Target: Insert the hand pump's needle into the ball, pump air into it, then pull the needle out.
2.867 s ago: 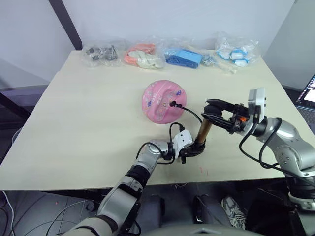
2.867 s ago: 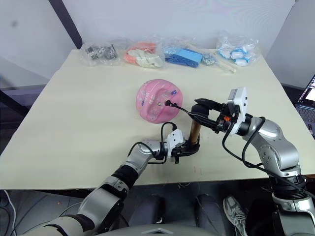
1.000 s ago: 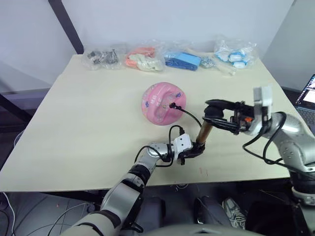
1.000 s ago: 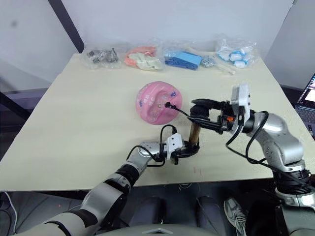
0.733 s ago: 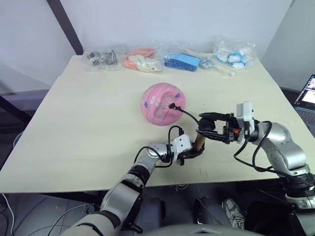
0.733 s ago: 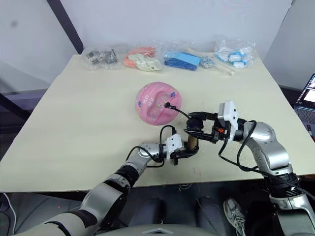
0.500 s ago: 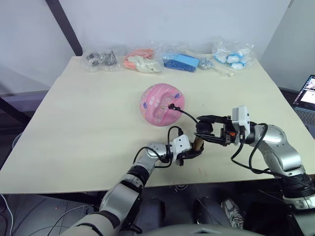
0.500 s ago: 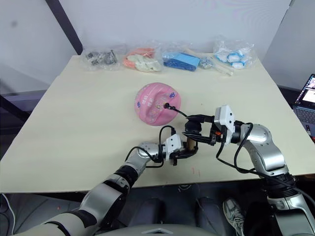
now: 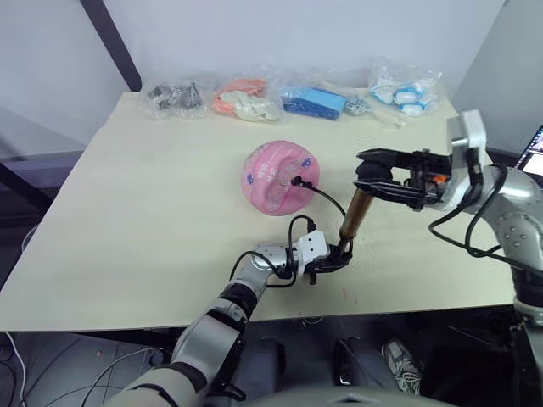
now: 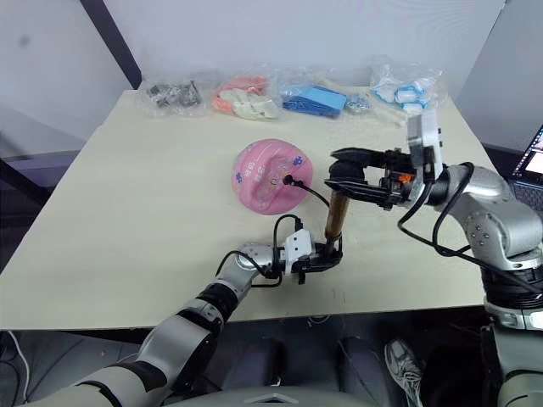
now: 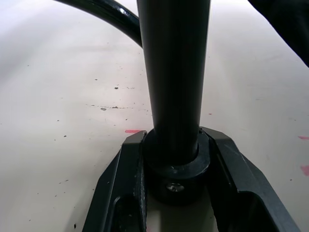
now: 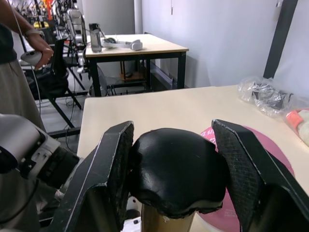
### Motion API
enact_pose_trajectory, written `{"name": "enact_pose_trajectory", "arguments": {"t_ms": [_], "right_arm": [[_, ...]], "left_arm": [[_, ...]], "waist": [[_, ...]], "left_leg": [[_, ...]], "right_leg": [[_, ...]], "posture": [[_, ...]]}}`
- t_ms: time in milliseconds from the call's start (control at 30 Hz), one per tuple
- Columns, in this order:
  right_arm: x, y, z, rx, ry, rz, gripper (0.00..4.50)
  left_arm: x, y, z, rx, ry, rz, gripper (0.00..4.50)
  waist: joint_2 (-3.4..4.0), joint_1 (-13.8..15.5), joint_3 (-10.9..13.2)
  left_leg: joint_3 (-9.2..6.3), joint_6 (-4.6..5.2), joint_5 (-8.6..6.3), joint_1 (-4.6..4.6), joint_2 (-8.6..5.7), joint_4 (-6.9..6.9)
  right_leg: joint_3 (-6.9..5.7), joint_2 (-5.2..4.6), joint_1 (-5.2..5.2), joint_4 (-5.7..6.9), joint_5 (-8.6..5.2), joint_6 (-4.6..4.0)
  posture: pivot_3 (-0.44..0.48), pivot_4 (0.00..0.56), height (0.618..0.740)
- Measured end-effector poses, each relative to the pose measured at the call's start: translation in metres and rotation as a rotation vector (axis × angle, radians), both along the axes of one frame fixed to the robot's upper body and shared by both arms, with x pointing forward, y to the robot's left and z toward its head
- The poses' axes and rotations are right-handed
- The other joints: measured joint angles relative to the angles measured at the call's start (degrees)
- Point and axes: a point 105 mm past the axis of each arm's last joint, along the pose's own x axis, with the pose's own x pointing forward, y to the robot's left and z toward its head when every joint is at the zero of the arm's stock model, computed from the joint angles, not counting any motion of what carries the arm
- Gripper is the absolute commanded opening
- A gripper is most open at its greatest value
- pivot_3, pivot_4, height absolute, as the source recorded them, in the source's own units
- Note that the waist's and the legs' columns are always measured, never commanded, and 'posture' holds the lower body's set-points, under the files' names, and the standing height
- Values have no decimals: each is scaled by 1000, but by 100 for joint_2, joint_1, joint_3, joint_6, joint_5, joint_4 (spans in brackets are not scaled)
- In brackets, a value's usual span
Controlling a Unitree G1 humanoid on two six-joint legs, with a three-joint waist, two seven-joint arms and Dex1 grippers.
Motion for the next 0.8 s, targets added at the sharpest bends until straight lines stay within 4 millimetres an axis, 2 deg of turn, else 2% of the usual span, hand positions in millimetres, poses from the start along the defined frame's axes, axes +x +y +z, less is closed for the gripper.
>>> {"name": "enact_pose_trajectory", "arguments": {"t_ms": [400, 633, 800], "right_arm": [[-4, 2, 38, 26, -79, 40, 2092], [-3, 3, 38, 22, -65, 38, 2092], [-2, 0, 26, -11, -13, 4, 2092]], "left_arm": [[3, 9, 12, 37, 15, -19, 1122], [2, 8, 12, 45, 26, -13, 1122], [1, 7, 9, 56, 16, -10, 1122]], "waist": [[-11, -97, 90], [-15, -86, 97], [-20, -62, 92]], "left_leg": [[-3, 0, 0, -12, 3, -2], [-1, 0, 0, -19, 2, -1], [-2, 0, 0, -10, 2, -1]], "right_leg": [[1, 4, -4, -6, 15, 21], [0, 2, -4, -20, 17, 23], [-1, 2, 4, -20, 16, 22]], "posture": [[0, 150, 740], [0, 150, 740], [0, 150, 740]]}}
